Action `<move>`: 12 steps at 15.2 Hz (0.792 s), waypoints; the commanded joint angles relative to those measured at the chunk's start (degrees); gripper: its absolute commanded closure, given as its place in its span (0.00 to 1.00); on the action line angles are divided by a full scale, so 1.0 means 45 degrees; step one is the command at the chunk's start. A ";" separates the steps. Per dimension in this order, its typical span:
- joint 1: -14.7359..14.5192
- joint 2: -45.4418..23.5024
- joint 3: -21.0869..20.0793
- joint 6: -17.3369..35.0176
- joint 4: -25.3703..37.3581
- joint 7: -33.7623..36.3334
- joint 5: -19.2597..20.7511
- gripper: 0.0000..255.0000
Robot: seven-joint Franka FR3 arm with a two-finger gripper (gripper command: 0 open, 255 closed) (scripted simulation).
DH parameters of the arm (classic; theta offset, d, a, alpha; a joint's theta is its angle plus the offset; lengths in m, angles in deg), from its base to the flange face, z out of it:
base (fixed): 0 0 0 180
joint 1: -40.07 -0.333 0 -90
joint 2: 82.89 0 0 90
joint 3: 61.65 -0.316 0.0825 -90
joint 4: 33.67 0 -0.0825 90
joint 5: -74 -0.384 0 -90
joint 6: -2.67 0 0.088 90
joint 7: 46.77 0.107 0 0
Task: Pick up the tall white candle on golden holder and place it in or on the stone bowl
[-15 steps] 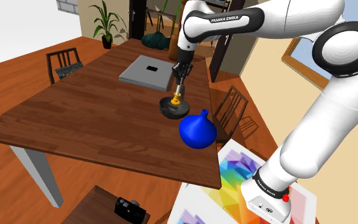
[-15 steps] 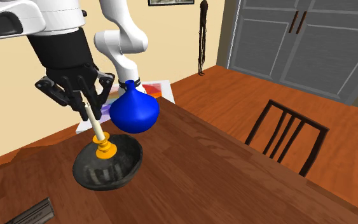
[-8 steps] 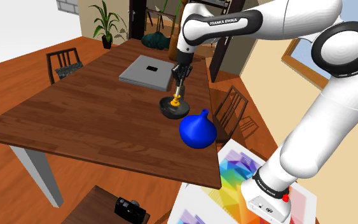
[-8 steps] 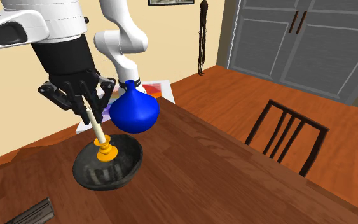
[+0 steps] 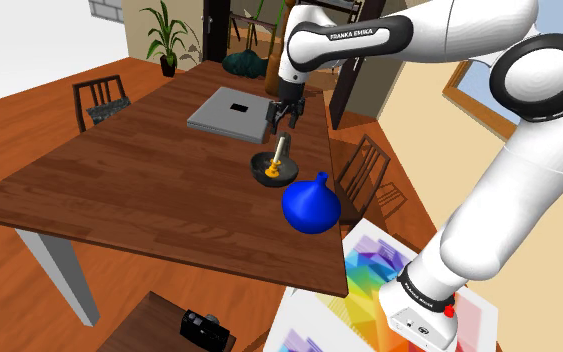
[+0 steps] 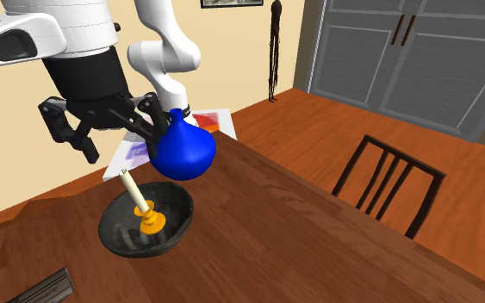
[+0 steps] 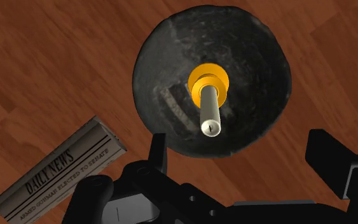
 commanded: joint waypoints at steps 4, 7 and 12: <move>-0.0001 0.0146 -0.0002 -0.1591 0.1446 -0.0010 -0.0014 0.00; -0.0001 0.0147 -0.0003 -0.1591 0.1445 -0.0010 -0.0014 0.00; -0.0001 0.0146 -0.0002 -0.1591 0.1446 -0.0010 -0.0014 0.00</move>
